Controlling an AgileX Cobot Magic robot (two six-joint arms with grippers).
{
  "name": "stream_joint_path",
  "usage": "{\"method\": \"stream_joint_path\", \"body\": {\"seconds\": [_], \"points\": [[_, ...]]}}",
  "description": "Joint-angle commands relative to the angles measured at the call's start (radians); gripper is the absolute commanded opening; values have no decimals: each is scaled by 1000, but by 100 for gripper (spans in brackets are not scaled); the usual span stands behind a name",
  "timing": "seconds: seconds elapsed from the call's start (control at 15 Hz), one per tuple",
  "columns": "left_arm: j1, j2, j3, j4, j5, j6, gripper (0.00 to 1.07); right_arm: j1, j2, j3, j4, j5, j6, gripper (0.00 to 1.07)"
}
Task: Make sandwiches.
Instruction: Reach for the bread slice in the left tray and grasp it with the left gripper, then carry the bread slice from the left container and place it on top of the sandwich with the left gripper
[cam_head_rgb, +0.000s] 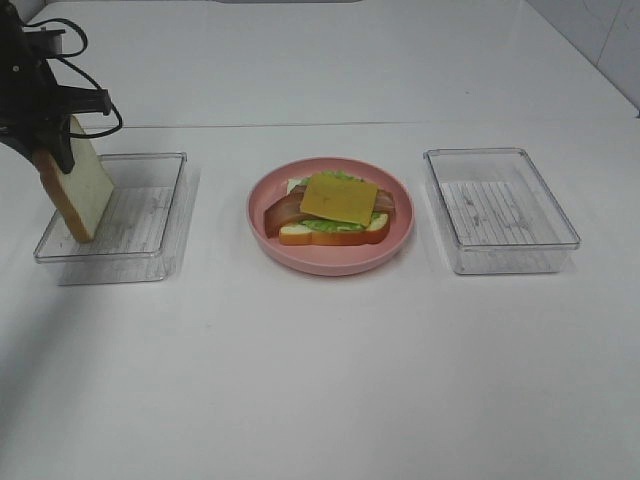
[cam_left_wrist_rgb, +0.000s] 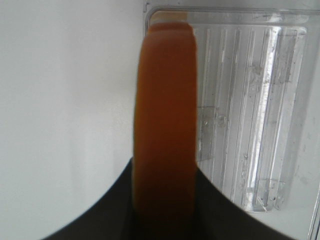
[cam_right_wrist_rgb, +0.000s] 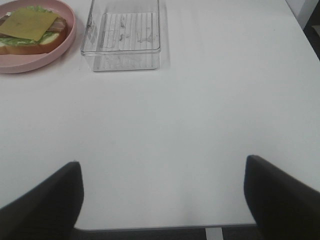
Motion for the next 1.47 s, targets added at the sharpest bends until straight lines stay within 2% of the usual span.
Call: {"method": "stream_joint_path", "body": {"seconds": [0.07,0.33,0.47,0.6,0.67,0.87,0.93,1.0,1.13,1.47], "points": [[-4,0,-3,-12,63,14,0,-2,-21,3,4,-8,-3,85],[-22,-124,-38,-37,82,13,0,-2,-21,3,4,-8,-3,85],[-22,-198,-62,-177,92,31,0,-2,-21,3,4,-8,-3,85],[-37,-208,-63,-332,82,81,0,-2,-21,3,4,-8,-3,85],[-76,-184,-64,-571,10,179,0,-2,-21,3,4,-8,-3,85],[-144,-112,-64,-757,-76,267,0,-2,-21,3,4,-8,-3,85],[-183,-50,-64,-842,-137,339,0,-2,-21,3,4,-8,-3,85],[-199,-13,-64,-909,-167,374,0,-2,-21,3,4,-8,-3,85],[-220,39,-64,-986,-204,400,0,-2,-21,3,4,-8,-3,85],[-287,138,-64,-996,-241,403,0,-2,-21,3,4,-8,-3,85]]}}
